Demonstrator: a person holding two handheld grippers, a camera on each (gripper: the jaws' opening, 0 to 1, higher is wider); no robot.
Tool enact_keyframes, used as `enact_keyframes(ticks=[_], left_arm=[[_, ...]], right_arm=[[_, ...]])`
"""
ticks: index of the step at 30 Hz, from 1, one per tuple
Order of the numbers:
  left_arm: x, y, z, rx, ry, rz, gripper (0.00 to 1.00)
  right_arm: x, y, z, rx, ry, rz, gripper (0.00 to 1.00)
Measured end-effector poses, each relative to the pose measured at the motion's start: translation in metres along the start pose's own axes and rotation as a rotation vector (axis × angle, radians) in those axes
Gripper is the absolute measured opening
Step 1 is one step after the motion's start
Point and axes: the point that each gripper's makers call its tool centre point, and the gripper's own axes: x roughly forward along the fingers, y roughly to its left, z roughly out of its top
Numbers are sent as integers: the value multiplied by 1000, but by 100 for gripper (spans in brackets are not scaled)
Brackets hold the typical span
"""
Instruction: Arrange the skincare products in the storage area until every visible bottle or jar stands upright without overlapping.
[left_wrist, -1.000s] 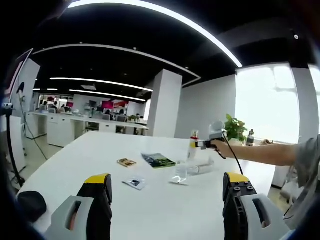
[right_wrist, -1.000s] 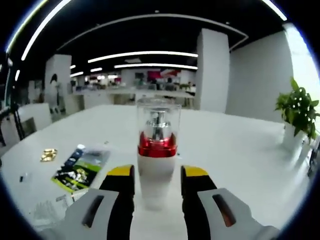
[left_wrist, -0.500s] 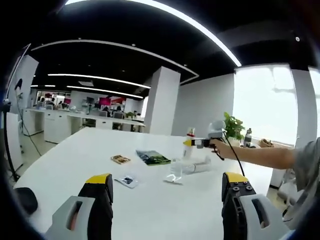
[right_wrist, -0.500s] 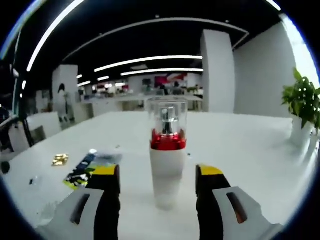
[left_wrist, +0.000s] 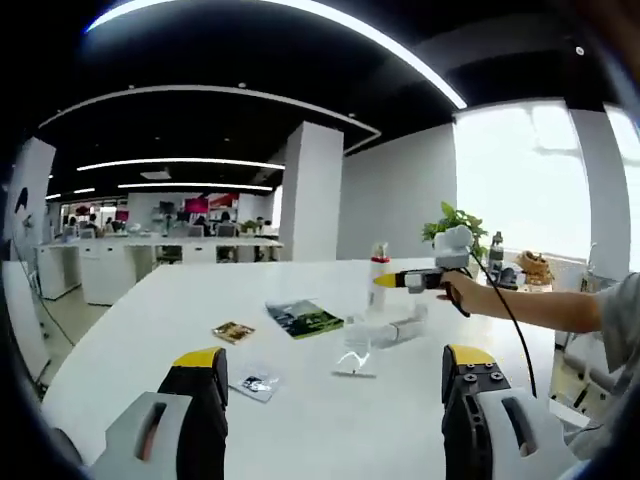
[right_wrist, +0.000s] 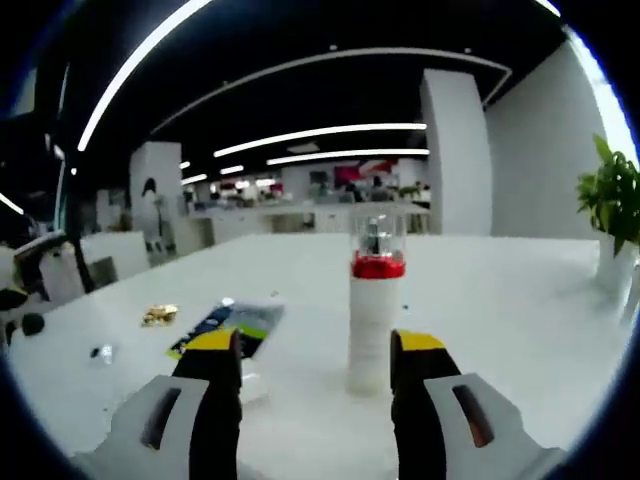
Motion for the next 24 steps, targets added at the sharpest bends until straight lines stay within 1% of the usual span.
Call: enact_keyframes(ticks=[1, 3, 7, 9, 12, 16, 18, 20, 22, 24], left_arm=[[5, 0, 0, 2, 7, -5, 91], [18, 5, 3, 1, 13, -11, 90], [34, 0, 7, -15, 18, -27, 89], [46, -4, 9, -12, 33, -41, 89], [57, -10, 13, 1, 42, -49, 87], [74, -20, 23, 3, 30, -68, 86], [85, -24, 27, 6, 41, -79, 85], [93, -29, 29, 18, 54, -92, 85], [105, -37, 35, 46, 52, -105, 84], [118, -38, 37, 64, 71, -105, 83]], right_arm=[[-4, 2, 0, -2, 2, -2, 60], [-10, 6, -1, -9, 2, -2, 60], [-15, 11, 3, -3, -29, 16, 62], [-17, 11, 3, 4, -28, 13, 63], [-24, 14, 0, -4, -23, 5, 65], [-25, 10, 0, 8, -31, -1, 67], [-25, 8, -2, 7, -28, -1, 68], [-26, 8, -7, 4, -10, -8, 69], [-26, 7, -9, 5, -11, -8, 69], [-25, 2, -10, 12, -26, -25, 68]])
